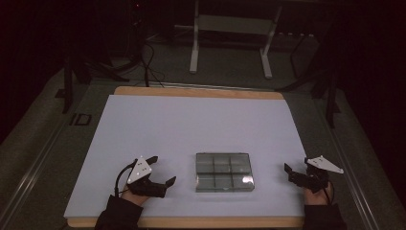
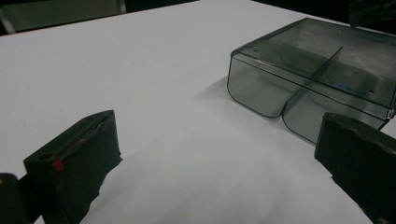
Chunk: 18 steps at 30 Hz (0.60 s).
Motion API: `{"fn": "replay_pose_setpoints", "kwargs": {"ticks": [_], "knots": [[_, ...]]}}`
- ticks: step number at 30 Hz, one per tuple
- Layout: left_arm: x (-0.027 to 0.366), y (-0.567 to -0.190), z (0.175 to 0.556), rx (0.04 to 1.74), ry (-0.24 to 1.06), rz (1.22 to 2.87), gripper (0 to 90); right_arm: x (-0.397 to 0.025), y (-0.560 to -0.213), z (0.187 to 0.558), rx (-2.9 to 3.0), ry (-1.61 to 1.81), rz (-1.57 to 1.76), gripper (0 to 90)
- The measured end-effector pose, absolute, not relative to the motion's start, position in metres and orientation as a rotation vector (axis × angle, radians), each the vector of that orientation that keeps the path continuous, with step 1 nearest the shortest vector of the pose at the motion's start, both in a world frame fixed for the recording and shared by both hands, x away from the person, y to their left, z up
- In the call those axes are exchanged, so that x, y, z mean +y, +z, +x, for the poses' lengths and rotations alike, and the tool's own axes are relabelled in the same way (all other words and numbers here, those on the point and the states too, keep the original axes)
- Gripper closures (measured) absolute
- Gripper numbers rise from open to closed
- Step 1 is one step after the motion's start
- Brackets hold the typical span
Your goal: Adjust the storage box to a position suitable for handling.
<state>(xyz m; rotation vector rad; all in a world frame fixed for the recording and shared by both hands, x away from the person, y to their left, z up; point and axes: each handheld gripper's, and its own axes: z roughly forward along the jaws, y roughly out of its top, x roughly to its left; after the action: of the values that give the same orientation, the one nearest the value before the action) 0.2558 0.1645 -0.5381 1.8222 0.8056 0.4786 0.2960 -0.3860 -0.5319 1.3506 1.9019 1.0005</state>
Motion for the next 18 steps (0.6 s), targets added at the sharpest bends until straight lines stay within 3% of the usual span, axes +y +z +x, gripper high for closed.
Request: {"fn": "replay_pose_setpoints", "kwargs": {"ticks": [18], "knots": [[0.183,-0.535,0.261,0.877,0.455,1.887,1.2,-0.388,-0.531,0.298,1.909,1.002,1.372,11.7]]}}
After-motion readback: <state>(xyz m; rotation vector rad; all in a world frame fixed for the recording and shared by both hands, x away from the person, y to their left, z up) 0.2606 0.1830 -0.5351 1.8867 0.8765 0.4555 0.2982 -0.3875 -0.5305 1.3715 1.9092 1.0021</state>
